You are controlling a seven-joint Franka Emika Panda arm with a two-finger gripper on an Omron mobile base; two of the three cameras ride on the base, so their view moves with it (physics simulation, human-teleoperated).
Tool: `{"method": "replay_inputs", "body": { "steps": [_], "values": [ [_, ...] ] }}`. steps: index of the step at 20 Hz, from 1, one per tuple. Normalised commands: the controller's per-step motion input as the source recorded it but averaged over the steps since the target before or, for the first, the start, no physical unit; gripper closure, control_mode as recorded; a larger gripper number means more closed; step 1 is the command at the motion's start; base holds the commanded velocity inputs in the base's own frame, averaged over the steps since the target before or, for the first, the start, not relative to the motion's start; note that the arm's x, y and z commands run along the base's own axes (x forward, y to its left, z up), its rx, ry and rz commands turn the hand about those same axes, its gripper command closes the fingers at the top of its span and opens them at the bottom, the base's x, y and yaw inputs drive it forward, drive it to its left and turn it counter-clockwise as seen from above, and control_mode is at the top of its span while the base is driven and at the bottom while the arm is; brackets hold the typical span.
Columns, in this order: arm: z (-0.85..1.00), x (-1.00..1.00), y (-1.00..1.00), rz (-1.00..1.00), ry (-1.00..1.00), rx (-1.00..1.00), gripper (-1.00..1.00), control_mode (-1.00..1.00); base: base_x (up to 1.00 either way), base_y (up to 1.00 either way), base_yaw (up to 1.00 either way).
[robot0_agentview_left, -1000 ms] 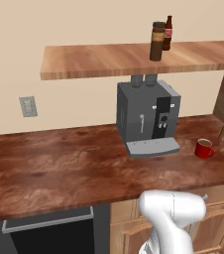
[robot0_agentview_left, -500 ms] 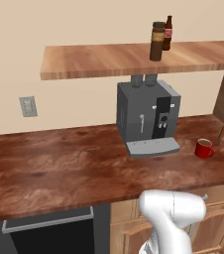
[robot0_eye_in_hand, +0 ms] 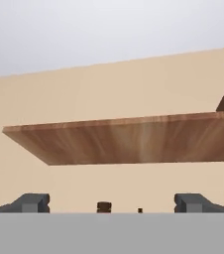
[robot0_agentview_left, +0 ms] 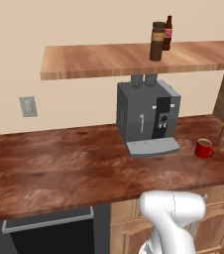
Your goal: Pick the cinnamon and honey bottle from the shelves and place them next to the mug.
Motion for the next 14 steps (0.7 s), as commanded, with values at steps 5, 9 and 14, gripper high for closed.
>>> {"method": "replay_inputs", "body": {
  "steps": [5, 9, 14],
  "values": [
    [0.63, -0.34, 1.00, 0.11, -0.06, 0.00, -1.00, -1.00, 0.00, 0.00, 0.00],
    [0.35, -0.06, 1.00, 0.09, 0.00, 0.00, -1.00, -1.00, 0.00, 0.00, 0.00],
    [0.13, 0.00, 1.00, 0.07, 0.00, 0.00, -1.00, -1.00, 0.00, 0.00, 0.00]
  ]
}}
